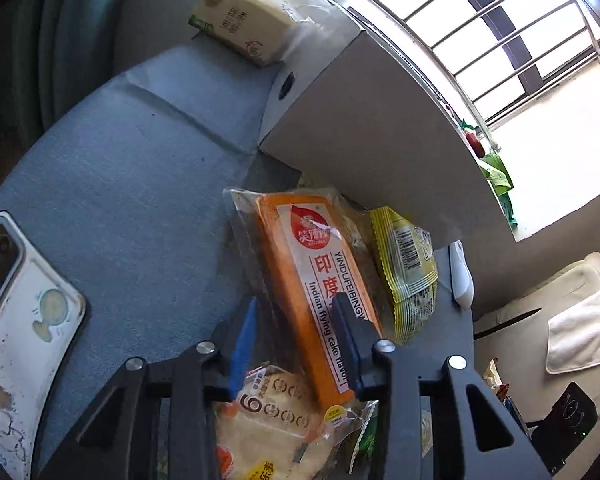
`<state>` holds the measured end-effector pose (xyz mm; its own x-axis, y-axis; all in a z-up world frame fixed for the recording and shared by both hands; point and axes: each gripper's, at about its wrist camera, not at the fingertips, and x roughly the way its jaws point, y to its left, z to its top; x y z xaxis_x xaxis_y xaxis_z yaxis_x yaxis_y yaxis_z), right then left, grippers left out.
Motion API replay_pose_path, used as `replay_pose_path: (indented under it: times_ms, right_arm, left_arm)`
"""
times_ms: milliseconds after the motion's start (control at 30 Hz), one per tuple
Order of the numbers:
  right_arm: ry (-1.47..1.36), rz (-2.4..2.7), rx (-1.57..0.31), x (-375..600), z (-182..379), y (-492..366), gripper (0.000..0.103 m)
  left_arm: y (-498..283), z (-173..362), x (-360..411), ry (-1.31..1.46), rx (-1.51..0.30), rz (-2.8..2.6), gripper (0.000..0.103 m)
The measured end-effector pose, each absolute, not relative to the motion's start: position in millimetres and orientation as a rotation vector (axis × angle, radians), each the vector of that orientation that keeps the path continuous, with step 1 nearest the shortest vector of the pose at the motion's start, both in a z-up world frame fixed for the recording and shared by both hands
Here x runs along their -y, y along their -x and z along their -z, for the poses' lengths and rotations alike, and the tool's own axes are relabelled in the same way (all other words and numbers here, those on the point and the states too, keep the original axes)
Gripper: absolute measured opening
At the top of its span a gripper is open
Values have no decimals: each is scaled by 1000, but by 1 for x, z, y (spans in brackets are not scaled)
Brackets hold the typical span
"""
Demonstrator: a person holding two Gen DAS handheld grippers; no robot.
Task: Organize snacks
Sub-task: 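Grasp orange-labelled pastry pack with left tool while right tool grasps beige paper bag, then lower both held packs into the white box and open both tools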
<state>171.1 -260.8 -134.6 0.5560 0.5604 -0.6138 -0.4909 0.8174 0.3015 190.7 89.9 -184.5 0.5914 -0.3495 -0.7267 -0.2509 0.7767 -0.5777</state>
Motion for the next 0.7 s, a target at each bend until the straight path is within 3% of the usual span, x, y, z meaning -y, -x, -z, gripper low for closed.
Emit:
replay_pose_path:
  times_ms: [33,133,400,700]
  right_arm:
    - [-104,-624,-764,261,135,-171,63]
    - [-105,-622,-769,260,137,-171,64]
    - [-123,-627,-756,259,135,-171,63]
    - [-138,-623,-690,254,112,-174,63]
  left_arm:
    - [-192,182,-89,704,-950,78,30]
    - [-191,177,-91,715,-921,104,19]
    - [-186,160,-89,649,-875,136,11]
    - [-156,68,-64,295,-635,109,7]
